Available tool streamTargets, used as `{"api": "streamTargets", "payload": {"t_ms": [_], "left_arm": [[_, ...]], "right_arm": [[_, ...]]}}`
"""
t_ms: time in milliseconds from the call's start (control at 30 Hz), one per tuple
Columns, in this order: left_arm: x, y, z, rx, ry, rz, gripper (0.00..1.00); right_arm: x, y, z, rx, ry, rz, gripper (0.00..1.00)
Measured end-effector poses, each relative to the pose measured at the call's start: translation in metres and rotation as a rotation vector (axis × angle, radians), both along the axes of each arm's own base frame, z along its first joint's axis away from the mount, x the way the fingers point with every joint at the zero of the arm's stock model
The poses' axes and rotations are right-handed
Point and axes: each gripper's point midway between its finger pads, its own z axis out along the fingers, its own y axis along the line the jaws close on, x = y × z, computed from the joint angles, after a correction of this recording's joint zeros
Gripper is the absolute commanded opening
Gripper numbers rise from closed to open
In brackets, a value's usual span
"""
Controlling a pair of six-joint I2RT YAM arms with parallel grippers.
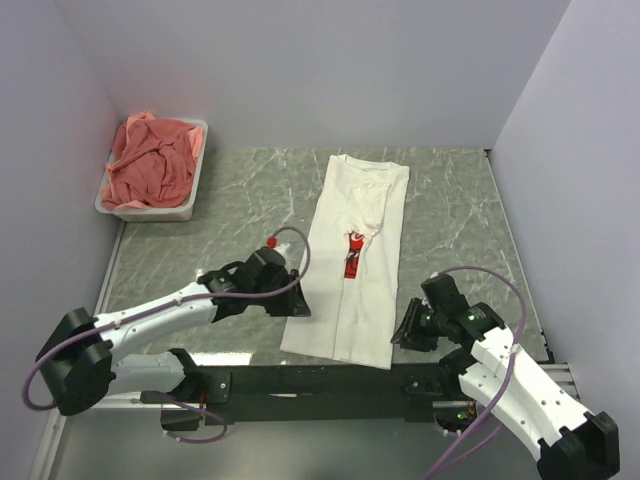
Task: Fold and stack the t-shirts
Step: Fold the tshirt
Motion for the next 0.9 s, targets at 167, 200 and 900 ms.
{"api": "streamTargets", "payload": {"t_ms": [167, 200, 900], "left_arm": [[0.001, 0.041, -0.015, 0.046, 0.045, 0.113, 0.41], [-0.002, 0.05, -0.02, 0.062, 0.063, 0.131, 0.4], [-0.044, 0.076, -0.074, 0.088, 0.227, 0.183, 0.39]], "right_arm": [[-0.019, -0.001, -0.008, 0.013, 0.076, 0.004, 0.37], [-0.023, -0.001, -0.011, 0.018, 0.093, 0.001, 0.37], [-0.049, 0.007, -0.028, 0.103, 0.202, -0.023, 0.38]]}}
